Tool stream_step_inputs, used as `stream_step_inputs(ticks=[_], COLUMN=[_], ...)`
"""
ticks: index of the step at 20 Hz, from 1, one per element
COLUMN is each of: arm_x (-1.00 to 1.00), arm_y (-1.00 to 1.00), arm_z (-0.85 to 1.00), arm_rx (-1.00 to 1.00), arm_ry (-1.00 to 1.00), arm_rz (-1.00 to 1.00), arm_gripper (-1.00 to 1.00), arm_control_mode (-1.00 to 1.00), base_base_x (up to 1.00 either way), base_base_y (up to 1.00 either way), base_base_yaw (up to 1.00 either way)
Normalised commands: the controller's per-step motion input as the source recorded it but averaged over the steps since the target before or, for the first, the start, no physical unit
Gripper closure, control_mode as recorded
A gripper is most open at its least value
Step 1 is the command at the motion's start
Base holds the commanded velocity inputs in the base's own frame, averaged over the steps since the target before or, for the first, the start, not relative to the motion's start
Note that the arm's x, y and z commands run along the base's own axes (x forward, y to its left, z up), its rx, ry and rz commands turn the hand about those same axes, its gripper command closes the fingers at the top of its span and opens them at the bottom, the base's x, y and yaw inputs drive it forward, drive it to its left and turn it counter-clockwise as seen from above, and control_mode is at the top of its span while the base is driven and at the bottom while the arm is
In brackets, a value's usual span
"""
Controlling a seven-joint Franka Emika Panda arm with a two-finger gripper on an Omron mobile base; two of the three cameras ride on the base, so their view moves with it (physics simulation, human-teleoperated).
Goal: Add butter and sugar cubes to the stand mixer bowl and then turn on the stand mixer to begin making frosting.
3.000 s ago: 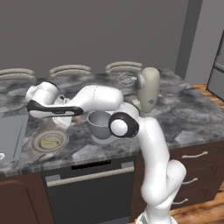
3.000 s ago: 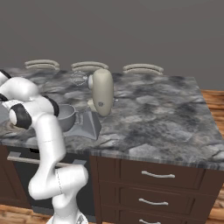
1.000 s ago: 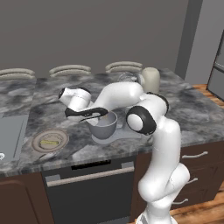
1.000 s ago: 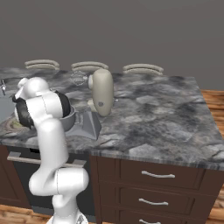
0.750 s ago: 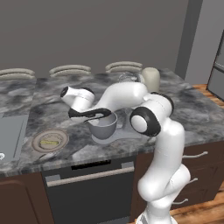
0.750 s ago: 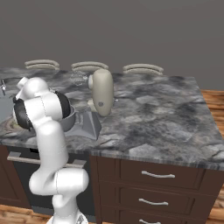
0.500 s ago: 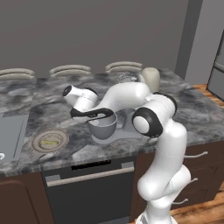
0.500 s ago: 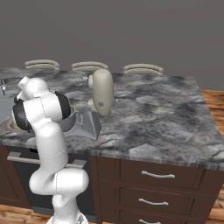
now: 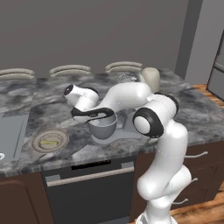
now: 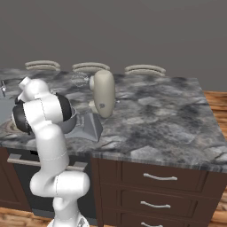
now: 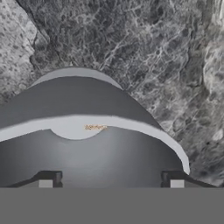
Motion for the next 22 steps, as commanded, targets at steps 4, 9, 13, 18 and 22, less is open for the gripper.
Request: stream_step_inputs(ticks=[4, 9, 13, 18, 22], arm_x=[-0.35, -0.53, -0.59, -0.51, -0.28], arm_y=[0.12, 0.37, 0.45, 0.69, 0.72], arm_z=[0.79, 0.97, 0.48, 0.04, -0.08], arm_rx=[0.10, 0.19, 0.21, 0.14, 0.03], arm_ry=[0.00, 0.02, 0.11, 0.08, 0.02], arm_rz=[0.00, 0.00, 0.00, -0.02, -0.07], arm_gripper=[-1.00, -1.00, -1.00, -1.00, -1.00], arm_control_mode=[-1.00, -1.00, -1.00, -1.00, -1.00], base_base_x=[0.00, 0.00, 0.00, 0.00, 0.00], base_base_y=[0.00, 0.00, 0.00, 0.00, 0.00], base_base_yaw=[0.00, 0.00, 0.00, 0.00, 0.00])
